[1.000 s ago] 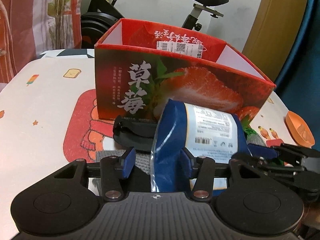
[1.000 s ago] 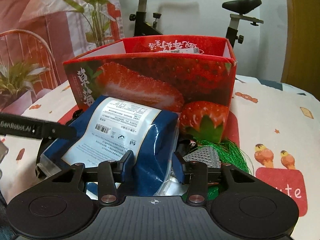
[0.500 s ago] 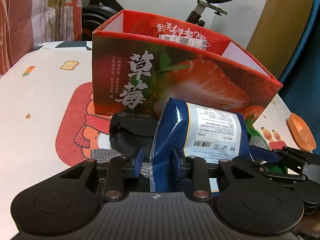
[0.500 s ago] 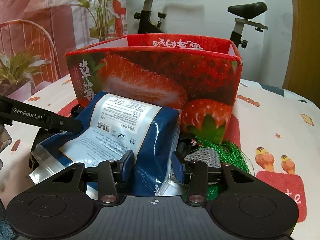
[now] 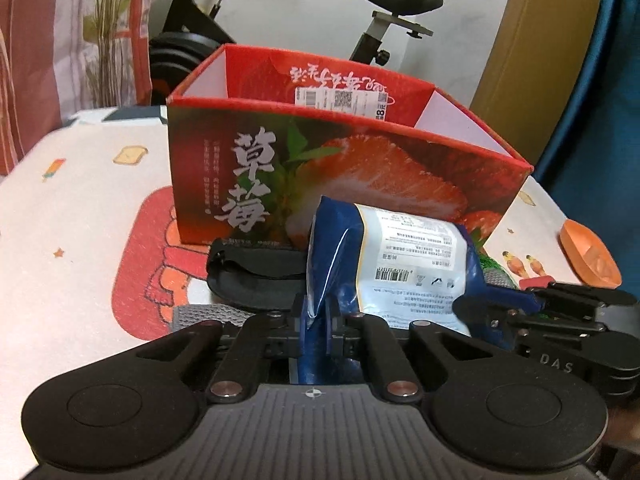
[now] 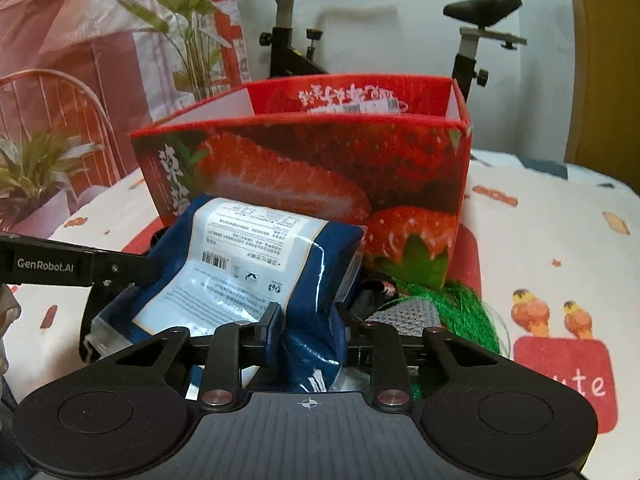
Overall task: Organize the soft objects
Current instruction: 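Lift the blue-and-white package with the left tool toward the red box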
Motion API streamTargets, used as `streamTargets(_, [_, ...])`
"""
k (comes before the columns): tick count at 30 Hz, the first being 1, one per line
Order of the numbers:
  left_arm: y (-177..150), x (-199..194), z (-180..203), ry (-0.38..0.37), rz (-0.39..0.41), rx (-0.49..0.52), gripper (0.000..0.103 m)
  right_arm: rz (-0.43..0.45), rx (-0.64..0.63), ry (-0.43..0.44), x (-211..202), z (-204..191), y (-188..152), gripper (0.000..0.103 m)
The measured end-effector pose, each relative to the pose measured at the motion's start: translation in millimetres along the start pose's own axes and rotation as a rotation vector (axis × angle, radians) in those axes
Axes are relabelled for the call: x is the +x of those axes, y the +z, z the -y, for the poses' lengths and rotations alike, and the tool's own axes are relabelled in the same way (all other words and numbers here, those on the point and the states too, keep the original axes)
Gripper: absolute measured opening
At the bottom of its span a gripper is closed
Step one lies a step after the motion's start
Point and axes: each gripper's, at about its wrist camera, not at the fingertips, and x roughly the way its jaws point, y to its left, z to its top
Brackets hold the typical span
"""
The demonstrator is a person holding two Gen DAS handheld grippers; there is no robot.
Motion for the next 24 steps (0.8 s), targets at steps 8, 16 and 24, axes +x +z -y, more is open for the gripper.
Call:
streamTargets(8, [4.0,-19.9,12.5,0.025,0.072,0.059,0.009,0.040,-0.012,0.001,-14.7,-3.4,9.6,0.023])
streamTargets(16, [4.2,-28.6,16.3,0.010,0.091,0.055,0.009,0.090,-0.065,-0.018,-28.1,-7.2,16.8,0.023])
streamTargets(24, [5.0,-37.7,19.6,-0.014,0.127,0.070,0.009,0.124,-0.110,-0.038,-38.4,-10.7,24.5,0.023])
